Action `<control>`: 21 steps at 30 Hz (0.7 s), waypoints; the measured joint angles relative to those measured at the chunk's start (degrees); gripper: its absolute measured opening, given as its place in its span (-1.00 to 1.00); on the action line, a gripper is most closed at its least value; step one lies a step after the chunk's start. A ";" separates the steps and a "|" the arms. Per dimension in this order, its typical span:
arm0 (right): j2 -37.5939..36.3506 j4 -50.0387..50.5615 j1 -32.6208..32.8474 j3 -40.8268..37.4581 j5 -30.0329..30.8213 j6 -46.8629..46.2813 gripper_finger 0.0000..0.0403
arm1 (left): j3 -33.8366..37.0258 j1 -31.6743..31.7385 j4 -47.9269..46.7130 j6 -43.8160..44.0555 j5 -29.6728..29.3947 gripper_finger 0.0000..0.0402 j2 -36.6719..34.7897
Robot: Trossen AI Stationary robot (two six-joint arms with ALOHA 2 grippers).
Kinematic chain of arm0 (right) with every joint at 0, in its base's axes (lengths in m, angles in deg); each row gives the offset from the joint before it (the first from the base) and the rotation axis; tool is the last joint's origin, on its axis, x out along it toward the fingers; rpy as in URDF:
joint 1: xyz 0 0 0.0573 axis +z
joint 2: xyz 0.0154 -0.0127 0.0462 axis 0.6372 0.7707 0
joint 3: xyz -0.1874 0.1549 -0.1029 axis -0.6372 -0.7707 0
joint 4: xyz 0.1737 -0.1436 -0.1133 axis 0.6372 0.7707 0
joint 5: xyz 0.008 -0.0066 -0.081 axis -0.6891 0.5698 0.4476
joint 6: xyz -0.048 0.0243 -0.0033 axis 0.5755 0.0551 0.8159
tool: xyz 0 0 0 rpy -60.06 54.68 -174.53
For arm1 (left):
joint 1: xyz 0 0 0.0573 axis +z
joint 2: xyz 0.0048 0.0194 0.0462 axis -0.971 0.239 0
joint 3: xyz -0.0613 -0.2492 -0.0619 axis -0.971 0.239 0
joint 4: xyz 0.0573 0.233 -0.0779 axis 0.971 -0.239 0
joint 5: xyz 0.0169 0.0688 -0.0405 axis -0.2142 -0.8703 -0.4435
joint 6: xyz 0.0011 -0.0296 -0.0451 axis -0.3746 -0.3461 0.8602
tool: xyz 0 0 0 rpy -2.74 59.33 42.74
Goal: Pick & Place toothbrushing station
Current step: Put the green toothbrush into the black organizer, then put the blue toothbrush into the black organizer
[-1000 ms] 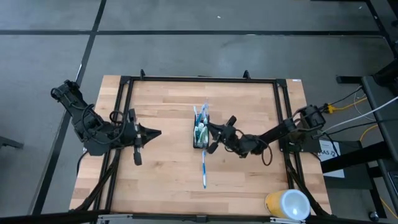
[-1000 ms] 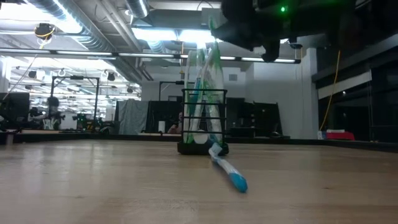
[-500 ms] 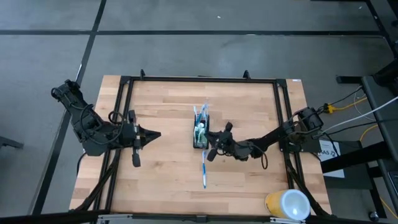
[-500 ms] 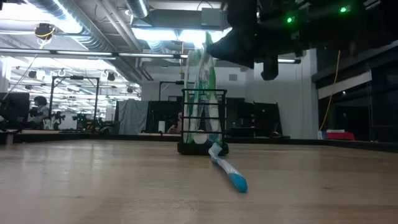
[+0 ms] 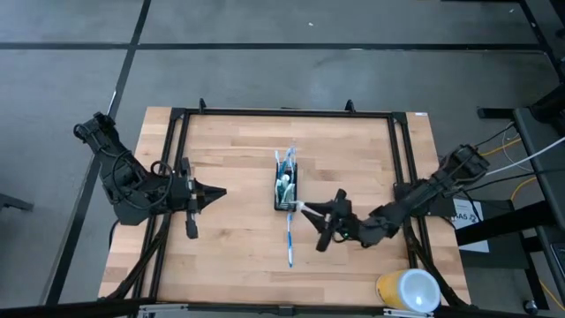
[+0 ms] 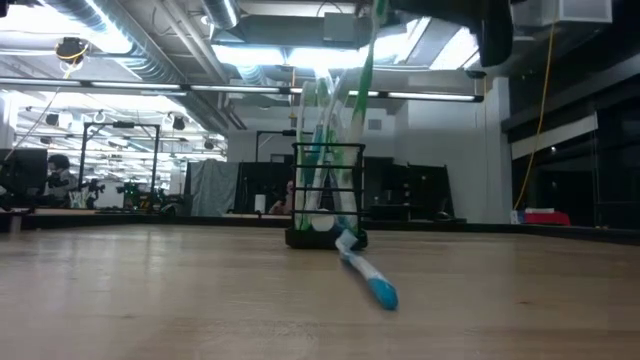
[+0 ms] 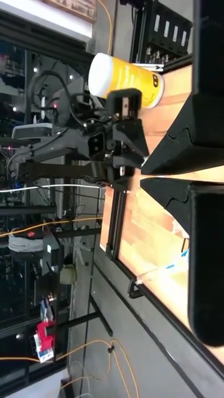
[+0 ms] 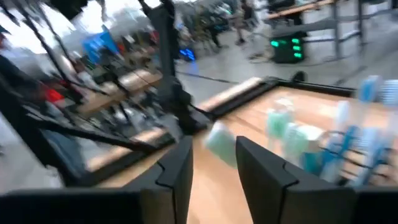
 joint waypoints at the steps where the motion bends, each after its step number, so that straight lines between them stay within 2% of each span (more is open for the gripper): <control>1: -0.54 3.30 -0.26 0.37 0.54 -0.43 -0.40 | 0.00 0.00 0.00 0.00 -0.02 -0.92 0.00; 4: -0.74 6.73 -3.10 0.72 -0.73 -0.21 -0.45 | 0.00 0.00 0.00 0.00 -0.04 -0.92 0.00; 9: -0.17 7.35 -8.48 0.76 -7.72 -0.81 -0.51 | 0.00 0.00 0.07 0.93 -0.94 -0.92 0.09; 14: -0.19 7.34 -9.64 0.78 -9.10 -1.38 -0.52 | 0.00 -0.04 0.37 1.46 -1.37 -0.92 0.99; 16: -0.19 8.06 -9.24 0.78 -11.58 -4.30 -0.52 | 0.00 -0.02 0.39 1.55 -1.37 -0.92 1.21; 21: -0.52 12.43 -3.78 1.37 -25.83 -21.43 -0.52 | 0.00 -0.04 0.10 2.45 -1.76 -0.92 1.25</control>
